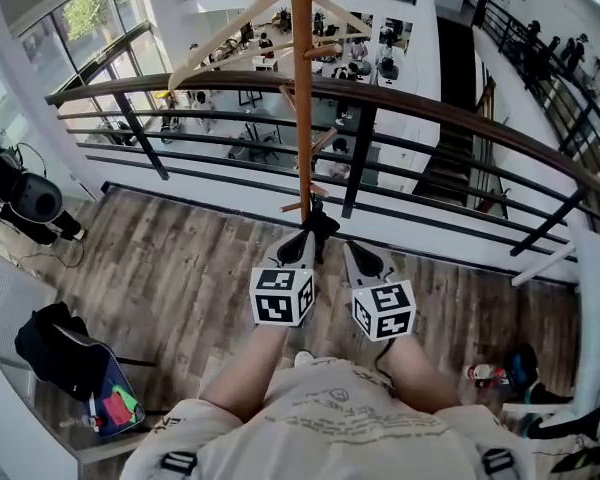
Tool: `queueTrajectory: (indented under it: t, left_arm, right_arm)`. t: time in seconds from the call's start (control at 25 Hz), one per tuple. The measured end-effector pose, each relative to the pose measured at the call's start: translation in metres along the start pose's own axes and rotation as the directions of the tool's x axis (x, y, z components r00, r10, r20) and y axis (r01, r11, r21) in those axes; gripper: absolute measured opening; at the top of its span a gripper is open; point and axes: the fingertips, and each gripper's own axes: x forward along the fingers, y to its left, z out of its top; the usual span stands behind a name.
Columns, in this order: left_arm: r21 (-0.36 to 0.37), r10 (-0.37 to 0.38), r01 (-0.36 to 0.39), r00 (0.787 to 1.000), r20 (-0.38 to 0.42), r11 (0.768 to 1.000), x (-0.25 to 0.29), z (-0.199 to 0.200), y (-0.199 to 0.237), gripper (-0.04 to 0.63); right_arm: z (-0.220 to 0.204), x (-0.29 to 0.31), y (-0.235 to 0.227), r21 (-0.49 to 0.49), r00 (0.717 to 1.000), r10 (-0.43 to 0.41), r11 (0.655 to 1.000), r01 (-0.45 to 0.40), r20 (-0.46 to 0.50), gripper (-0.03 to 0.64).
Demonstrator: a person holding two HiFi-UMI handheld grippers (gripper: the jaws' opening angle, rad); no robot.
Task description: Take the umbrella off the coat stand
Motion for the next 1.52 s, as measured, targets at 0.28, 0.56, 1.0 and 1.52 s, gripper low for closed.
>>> queueTrajectory:
  t: [0.28, 0.56, 1.0, 1.52]
  left_arm:
    - [-0.014, 0.006, -0.007, 1.000, -0.014, 1.000, 0.016, -0.002, 0.023, 0.005]
    - [0.002, 0.038, -0.038, 0.999, -0.025, 0.999, 0.024, -0.001, 0.036, 0.005]
    - [-0.011, 0.164, -0.164, 0.986, -0.029, 0.986, 0.081, 0.015, 0.055, 0.005]
    - [-0.042, 0.317, -0.319, 0.947, -0.049, 0.947, 0.107, 0.013, 0.089, 0.005]
  right_arm:
    - [-0.006, 0.032, -0.004, 0.000, 1.000, 0.016, 1.000, -0.016, -0.021, 0.003]
    - [-0.005, 0.059, -0.015, 0.042, 1.000, 0.021, 0.999, -0.020, -0.019, 0.003]
    - [-0.002, 0.131, -0.062, 0.012, 0.990, 0.133, 0.991, -0.133, -0.041, 0.003]
    - [-0.040, 0.198, -0.066, -0.007, 0.936, 0.330, 0.943, -0.333, -0.120, 0.158]
